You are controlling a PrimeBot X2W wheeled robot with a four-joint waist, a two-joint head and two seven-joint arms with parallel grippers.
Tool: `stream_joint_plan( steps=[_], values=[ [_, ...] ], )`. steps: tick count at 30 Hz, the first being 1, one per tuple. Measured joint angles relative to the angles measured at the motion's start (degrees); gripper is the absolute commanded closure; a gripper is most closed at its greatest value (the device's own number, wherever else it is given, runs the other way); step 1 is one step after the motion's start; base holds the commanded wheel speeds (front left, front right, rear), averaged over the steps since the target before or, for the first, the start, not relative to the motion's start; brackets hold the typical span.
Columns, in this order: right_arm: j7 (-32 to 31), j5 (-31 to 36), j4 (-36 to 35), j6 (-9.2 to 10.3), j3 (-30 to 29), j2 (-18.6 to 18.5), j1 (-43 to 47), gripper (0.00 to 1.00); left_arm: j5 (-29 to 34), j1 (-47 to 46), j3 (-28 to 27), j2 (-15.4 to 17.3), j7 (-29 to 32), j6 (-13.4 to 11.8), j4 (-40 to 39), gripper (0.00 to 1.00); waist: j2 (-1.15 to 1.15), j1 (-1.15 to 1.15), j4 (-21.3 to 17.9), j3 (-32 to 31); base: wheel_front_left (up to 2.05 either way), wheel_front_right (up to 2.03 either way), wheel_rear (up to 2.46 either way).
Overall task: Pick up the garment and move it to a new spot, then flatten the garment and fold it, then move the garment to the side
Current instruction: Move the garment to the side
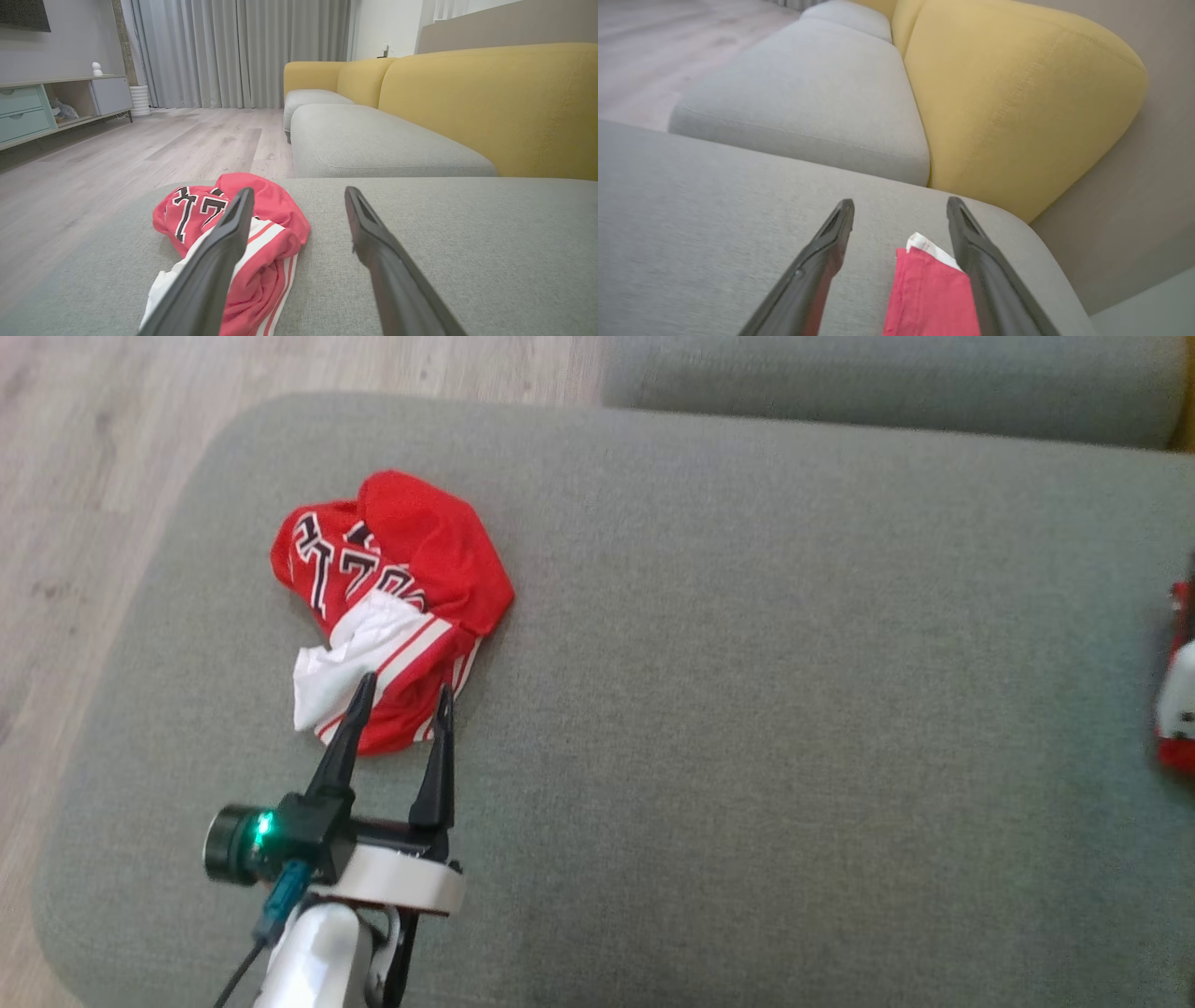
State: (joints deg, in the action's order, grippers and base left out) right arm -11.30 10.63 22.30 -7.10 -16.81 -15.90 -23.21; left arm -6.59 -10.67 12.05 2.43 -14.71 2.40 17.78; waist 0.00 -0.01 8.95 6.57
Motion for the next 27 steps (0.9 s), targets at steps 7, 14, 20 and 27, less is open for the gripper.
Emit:
stream_joint_plan(
  steps=[7, 14, 20, 27],
  values=[
    [7.47, -6.20, -5.95, 0.00, 4.38, 8.06, 0.54, 0.00, 0.02, 2.44, -0.87, 0.03, 0.00, -0.77, 0.03, 0.00, 0.00, 0.00, -0.57, -3.95, 0.00, 0.00, 0.00],
    [15.73, -14.08, -9.85, 0.00, 11.03, 11.80, 7.88, 0.00, 0.11, 4.28, -1.51, 0.08, 0.00, -1.16, -0.05, 0.00, 0.00, 0.00, -1.63, -6.25, 0.00, 0.00, 0.00],
    [21.91, -18.46, -9.80, 0.00, 16.07, 13.10, 16.88, 0.00, 0.58, 5.91, -2.23, 0.14, 0.00, -1.32, -0.38, 0.00, 0.00, 0.00, -2.26, -7.03, 0.00, 0.00, 0.00],
    [24.81, -20.82, -9.68, 0.00, 18.09, 13.13, 21.74, 0.00, 0.63, 7.61, -2.30, 0.16, 0.00, -1.30, -0.38, 0.00, 0.00, 0.01, -2.80, -7.38, 0.00, 0.00, 0.00]
  ],
)
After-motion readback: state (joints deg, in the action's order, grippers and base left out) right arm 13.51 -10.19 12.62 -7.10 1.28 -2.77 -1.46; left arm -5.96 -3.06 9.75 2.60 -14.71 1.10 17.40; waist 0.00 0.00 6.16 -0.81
